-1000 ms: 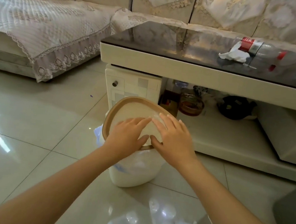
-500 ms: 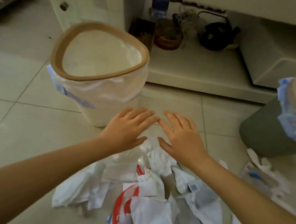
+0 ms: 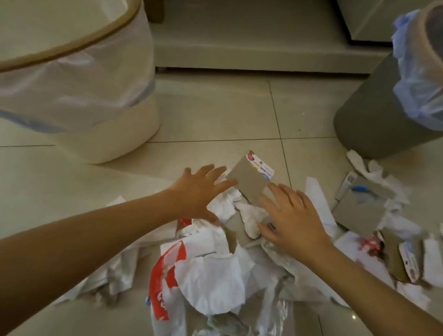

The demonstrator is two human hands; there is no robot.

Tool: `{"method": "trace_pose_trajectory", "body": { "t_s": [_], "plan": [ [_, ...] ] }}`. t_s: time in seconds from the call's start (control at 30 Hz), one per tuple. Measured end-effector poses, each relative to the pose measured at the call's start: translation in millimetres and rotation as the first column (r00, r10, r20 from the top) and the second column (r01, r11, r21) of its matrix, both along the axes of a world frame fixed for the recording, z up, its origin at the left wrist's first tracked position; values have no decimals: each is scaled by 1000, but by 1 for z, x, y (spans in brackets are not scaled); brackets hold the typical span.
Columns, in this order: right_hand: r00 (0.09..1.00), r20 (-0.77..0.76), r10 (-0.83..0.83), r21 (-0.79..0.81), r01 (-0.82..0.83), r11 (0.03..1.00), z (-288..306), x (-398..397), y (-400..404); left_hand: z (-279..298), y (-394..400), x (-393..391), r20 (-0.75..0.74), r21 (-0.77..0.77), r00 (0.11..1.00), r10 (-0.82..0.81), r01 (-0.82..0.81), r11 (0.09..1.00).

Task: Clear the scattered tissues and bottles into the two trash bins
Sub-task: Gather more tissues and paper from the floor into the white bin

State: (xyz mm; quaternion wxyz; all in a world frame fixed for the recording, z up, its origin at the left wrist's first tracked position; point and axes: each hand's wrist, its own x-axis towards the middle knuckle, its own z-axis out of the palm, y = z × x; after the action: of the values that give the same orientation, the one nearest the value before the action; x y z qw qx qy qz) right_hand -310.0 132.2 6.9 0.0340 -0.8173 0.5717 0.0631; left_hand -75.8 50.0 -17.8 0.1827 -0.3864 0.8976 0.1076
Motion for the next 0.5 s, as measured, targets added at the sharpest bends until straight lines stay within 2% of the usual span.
{"method": "trace_pose_trajectory", "body": {
  "t_s": [0.2,0.5],
  "plan": [
    [997,-9,-70,30,70,997,-15,-11,14,-13,-4,-25,-8,53,1000,-19,19,998],
    [990,18,-141,137,138,981,-38,5,25,-12,-6,-22,-217,-78,969,-115,100,992]
  ]
}}
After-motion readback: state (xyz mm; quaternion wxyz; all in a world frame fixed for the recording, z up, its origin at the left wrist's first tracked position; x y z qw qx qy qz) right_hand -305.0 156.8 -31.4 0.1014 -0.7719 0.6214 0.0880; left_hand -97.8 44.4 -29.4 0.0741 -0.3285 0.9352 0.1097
